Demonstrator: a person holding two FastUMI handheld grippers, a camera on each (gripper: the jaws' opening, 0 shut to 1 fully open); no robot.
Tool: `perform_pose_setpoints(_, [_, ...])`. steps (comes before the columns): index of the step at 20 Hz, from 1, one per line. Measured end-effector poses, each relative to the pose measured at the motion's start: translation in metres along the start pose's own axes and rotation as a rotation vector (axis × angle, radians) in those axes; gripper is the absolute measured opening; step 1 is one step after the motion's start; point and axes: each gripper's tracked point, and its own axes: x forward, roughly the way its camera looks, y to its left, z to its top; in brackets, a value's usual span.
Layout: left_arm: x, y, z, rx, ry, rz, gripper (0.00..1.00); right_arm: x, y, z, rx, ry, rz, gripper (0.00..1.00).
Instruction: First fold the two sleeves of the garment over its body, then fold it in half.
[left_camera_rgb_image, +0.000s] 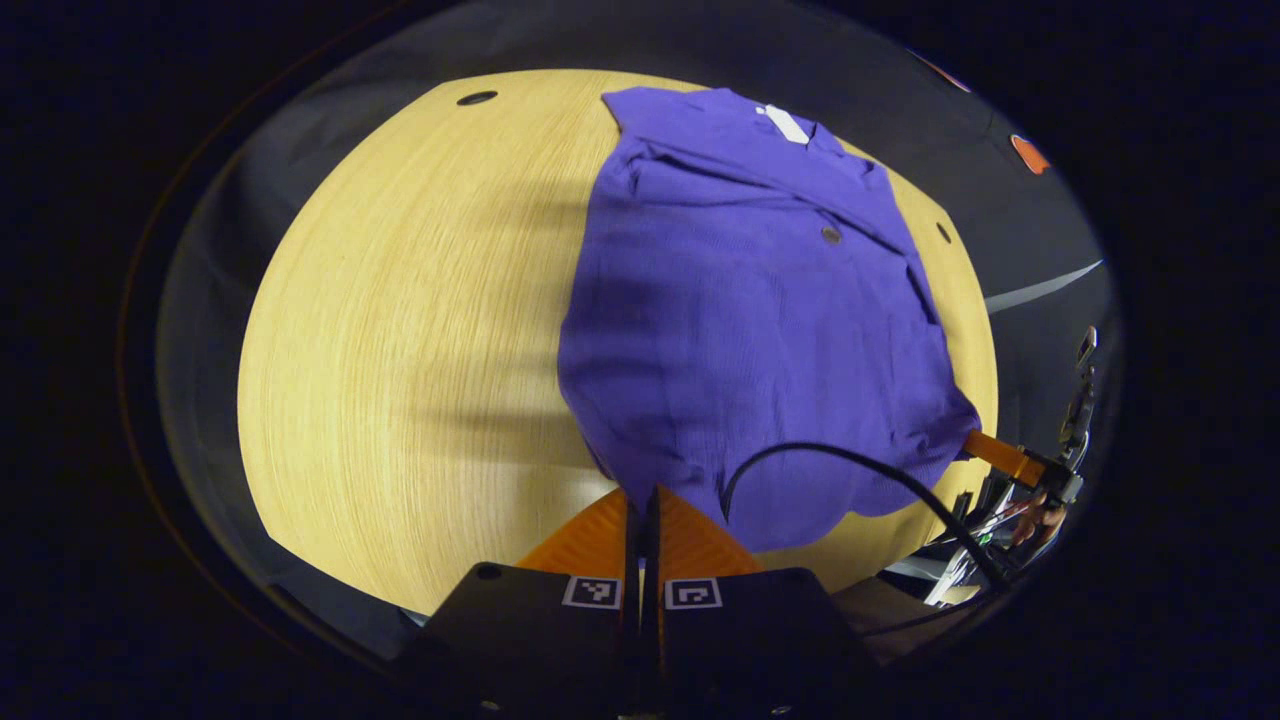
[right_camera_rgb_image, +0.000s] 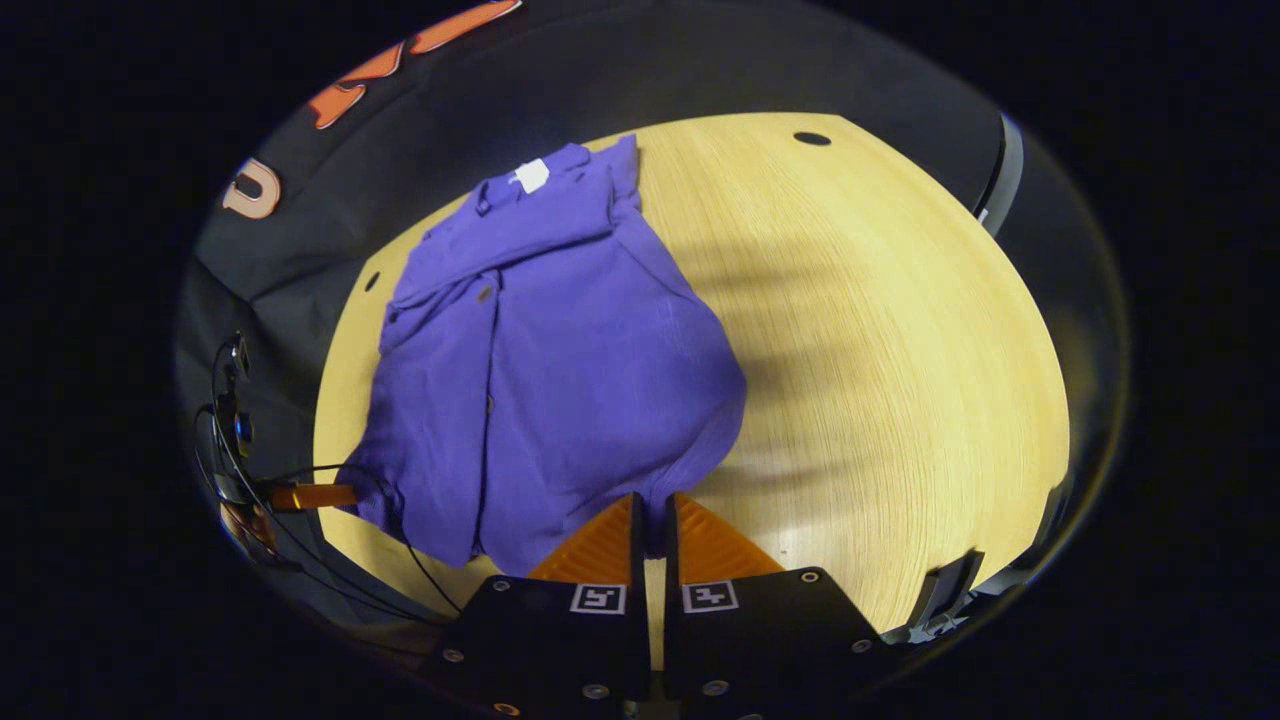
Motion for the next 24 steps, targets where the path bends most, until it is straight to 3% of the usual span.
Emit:
perform_pose_setpoints(6, [-0.033, -0.014, 0.056, 0.061, -0.102, -0.002, 0.02, -0.022, 0.023, 0.052, -0.004, -0.089, 0.065, 0.06])
perform_pose_setpoints(10, [-0.059, -0.037, 0.103, 0.106, -0.172, -0.02, 0.02, -0.032, 0.035, 0.091, -0.043, -0.146, 0.071, 0.06])
perform_pose_setpoints(24, [-0.112, -0.063, 0.273, 0.193, -0.384, 0.043, 0.02, -0.041, 0.072, 0.241, -0.145, -0.302, 0.061, 0.06])
